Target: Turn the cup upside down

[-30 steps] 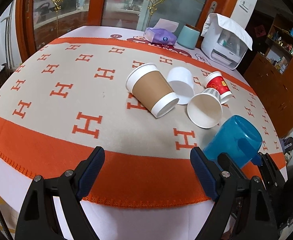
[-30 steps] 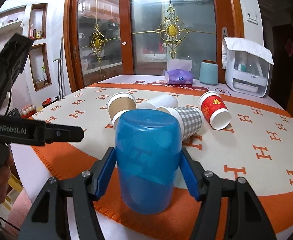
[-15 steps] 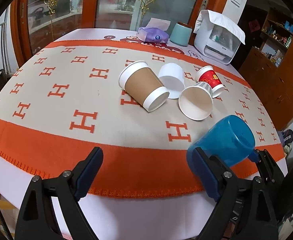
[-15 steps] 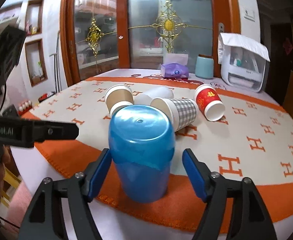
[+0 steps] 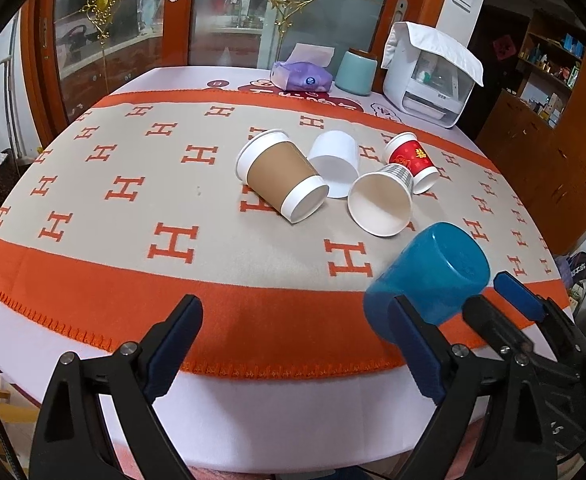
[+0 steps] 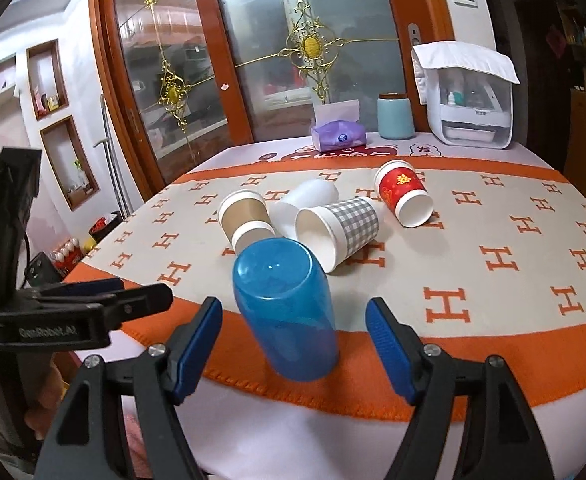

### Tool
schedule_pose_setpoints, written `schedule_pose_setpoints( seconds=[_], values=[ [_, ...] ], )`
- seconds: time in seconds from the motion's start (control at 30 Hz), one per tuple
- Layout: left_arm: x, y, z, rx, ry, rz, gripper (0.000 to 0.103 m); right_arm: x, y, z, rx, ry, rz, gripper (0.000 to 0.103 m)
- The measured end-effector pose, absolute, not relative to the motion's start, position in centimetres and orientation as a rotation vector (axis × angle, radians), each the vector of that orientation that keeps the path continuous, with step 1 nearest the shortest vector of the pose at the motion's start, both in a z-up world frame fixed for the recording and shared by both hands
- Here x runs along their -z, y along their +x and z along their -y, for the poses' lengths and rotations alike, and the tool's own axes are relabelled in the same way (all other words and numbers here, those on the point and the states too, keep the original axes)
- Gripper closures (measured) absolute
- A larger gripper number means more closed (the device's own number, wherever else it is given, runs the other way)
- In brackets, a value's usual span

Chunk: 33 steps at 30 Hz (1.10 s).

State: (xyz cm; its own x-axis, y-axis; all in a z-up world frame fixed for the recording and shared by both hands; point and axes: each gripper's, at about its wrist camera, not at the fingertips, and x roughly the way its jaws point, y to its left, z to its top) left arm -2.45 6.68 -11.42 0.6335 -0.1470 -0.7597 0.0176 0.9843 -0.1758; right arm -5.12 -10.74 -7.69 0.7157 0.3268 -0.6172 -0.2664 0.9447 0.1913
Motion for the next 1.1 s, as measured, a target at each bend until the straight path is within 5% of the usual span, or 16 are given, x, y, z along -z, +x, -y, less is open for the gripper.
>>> schedule_pose_setpoints(
  seconds=[1.1],
  values=[
    [-0.9, -4.3, -2.2, 0.04, -0.03, -0.793, 0.001, -4.8, -6.6, 12.7, -0.21, 0.122, -0.674, 0.029]
  ],
)
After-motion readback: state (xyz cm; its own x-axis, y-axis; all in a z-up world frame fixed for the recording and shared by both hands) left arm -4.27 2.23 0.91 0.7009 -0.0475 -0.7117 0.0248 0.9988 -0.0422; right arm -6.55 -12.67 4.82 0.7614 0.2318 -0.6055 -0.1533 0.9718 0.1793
